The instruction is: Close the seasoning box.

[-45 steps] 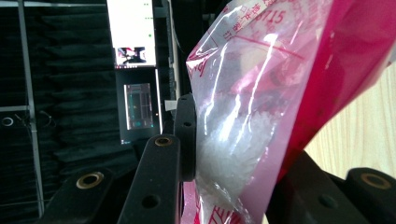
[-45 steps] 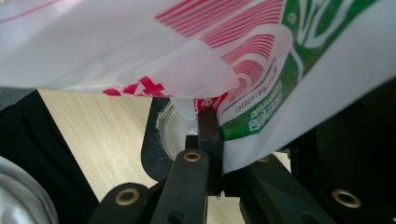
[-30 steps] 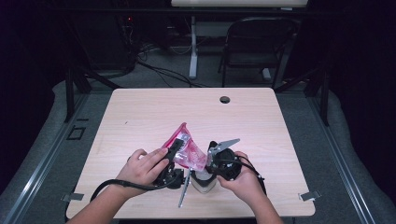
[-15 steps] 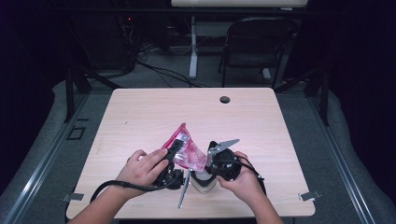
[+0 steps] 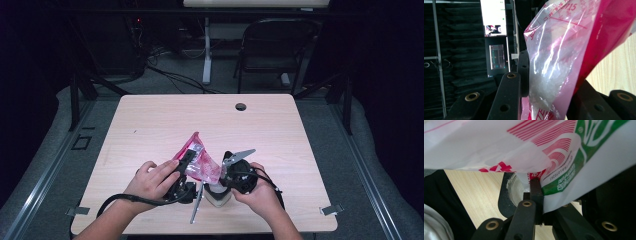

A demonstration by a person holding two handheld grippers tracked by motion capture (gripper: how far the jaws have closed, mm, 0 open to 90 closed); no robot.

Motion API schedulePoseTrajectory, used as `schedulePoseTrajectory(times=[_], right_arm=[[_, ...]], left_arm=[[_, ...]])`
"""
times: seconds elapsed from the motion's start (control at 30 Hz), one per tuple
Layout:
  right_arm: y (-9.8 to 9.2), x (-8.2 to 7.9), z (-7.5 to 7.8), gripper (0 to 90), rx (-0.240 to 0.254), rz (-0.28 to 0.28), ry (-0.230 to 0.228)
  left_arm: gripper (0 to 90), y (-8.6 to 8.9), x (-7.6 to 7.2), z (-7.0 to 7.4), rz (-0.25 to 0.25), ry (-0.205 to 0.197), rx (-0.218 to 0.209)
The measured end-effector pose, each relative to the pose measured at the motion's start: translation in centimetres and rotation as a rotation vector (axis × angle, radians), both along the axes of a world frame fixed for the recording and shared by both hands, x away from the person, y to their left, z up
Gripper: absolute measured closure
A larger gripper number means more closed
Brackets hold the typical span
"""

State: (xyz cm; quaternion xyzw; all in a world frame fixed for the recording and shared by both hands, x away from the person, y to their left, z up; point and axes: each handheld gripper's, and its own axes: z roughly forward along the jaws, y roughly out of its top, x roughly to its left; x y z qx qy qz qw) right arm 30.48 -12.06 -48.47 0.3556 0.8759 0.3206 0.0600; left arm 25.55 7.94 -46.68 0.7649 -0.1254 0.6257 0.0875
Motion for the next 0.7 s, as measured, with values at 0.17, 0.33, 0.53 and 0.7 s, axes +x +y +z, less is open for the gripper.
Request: schedulePoseTrajectory(times=[0.17,0.33,0.53,0.7], right_arm=[[-0.23,0.07,0.06,90.0,0.004,-0.004,0.002],[-0.33,0.1,0.01,90.0,0.0,-0.003,0.005],[-0.31,0.12,-0.06,90.0,0.002,-0.002,0.006],[-0.25,0.11,-0.06,90.0,0.003,-0.004,0.004]], left_arm=[[75.4,-0.07,0.05,-0.02,0.0,0.002,-0.002],[75.4,-0.16,0.07,-0.07,-0.003,-0.001,-0.001],[75.4,-0.15,0.06,-0.07,-0.004,0.0,0.001],[75.3,-0.22,0.03,0.09,-0.012,-0.013,0.006]])
